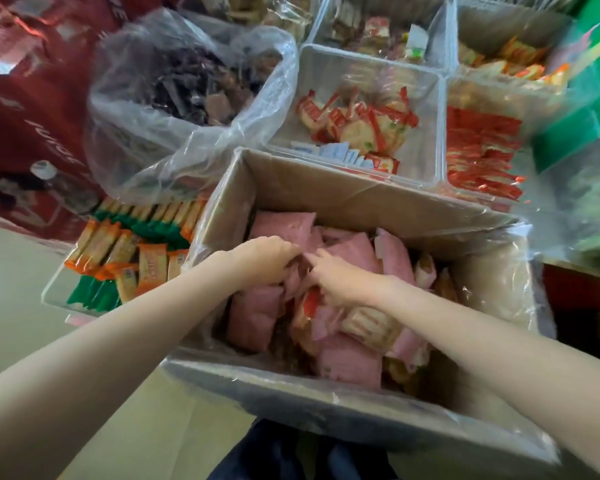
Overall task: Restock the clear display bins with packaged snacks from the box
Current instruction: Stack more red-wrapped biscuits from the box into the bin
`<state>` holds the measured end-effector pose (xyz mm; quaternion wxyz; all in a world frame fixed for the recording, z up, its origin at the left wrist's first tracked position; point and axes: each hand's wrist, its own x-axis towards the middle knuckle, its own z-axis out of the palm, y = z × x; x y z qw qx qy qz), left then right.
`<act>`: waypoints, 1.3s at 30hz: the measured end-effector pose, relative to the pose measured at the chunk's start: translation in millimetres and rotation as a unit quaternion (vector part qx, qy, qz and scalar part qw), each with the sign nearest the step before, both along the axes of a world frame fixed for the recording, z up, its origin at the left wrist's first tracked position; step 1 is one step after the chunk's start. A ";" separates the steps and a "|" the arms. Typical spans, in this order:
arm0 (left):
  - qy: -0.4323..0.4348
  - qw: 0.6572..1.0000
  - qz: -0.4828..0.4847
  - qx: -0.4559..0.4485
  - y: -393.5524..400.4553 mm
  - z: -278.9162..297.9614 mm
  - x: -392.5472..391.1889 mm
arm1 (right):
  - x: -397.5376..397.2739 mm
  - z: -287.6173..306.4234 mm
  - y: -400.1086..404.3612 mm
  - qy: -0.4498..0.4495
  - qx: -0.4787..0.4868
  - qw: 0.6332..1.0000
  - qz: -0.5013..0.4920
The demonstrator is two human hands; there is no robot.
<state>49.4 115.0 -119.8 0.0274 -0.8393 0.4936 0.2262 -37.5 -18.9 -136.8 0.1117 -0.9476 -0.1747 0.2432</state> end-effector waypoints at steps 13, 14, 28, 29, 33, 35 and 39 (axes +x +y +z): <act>0.052 0.985 -0.039 -0.159 -161.1 -2.7 -78.1 | -87.1 108.4 -171.3 0.083 -0.003 0.949 -0.303; 0.048 0.986 -0.039 -0.156 -172.5 -5.4 -87.3 | -91.3 106.9 -176.5 0.090 -0.017 0.952 -0.292; -0.133 0.951 -0.253 0.115 -198.5 -51.5 -158.1 | -120.5 82.3 -205.5 -0.029 -0.046 0.966 -0.252; -0.145 0.948 -0.253 0.124 -197.1 -46.8 -154.0 | -120.0 82.0 -202.9 -0.026 -0.054 0.968 -0.242; -0.221 0.937 -0.270 -0.013 -185.4 -32.5 -138.2 | -121.2 78.1 -192.9 -0.021 -0.080 0.975 -0.207; -0.206 0.918 -0.322 -0.109 -177.9 -34.7 -134.6 | -123.1 76.0 -189.5 -0.024 -0.094 0.975 -0.199; -0.109 0.878 -0.448 -0.127 -173.4 -54.7 -148.5 | -126.7 71.3 -187.8 -0.053 -0.096 0.969 -0.220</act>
